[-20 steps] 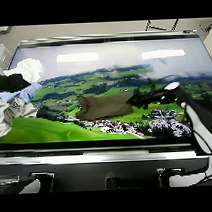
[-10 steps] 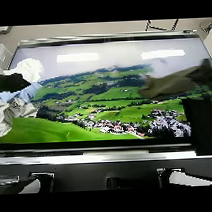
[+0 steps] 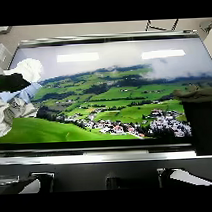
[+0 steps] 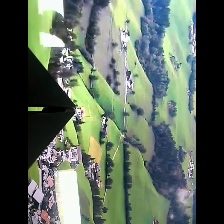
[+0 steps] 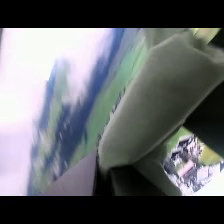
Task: Fold the clothes and pants, and hang the long-sleeved shirts on hangers.
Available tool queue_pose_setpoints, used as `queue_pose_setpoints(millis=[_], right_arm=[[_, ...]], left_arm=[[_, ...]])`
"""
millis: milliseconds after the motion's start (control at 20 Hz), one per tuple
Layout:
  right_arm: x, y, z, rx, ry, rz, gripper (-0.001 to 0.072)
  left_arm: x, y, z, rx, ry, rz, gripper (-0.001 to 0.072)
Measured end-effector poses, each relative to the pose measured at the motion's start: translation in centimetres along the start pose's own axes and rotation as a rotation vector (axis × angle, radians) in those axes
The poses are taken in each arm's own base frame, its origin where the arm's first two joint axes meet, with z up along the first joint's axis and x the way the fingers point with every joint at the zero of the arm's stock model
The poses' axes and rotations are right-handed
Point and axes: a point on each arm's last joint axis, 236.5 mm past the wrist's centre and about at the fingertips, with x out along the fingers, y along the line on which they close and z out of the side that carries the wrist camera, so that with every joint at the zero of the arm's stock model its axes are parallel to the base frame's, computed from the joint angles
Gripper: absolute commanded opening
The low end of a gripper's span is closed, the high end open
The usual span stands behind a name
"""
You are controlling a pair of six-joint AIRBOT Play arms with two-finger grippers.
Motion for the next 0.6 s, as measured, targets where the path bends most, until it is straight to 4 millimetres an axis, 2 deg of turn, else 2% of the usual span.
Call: queue_pose_setpoints(millis=[150,300,400,600], right_arm=[[-1.5,-0.5,1.4,0.034,-0.074,-0.012,0.0035],[-2.4,-2.3,0.9,0.035,-0.07,-0.095,0.0036],[-2.9,-4.7,-0.2,0.036,-0.031,-0.199,0.0036],[-4.9,-10.9,-2.3,0.055,0.048,-0.47,0.0036]], left_arm=[[0.0,0.0,0.0,0.0,0.0,0.0,0.0023],[0.0,0.0,0.0,0.0,0.0,0.0,0.0023],[0.0,-0.1,0.0,0.001,0.001,-0.001,0.0023],[0.0,-0.2,0.0,0.003,0.002,-0.002,0.0023]])
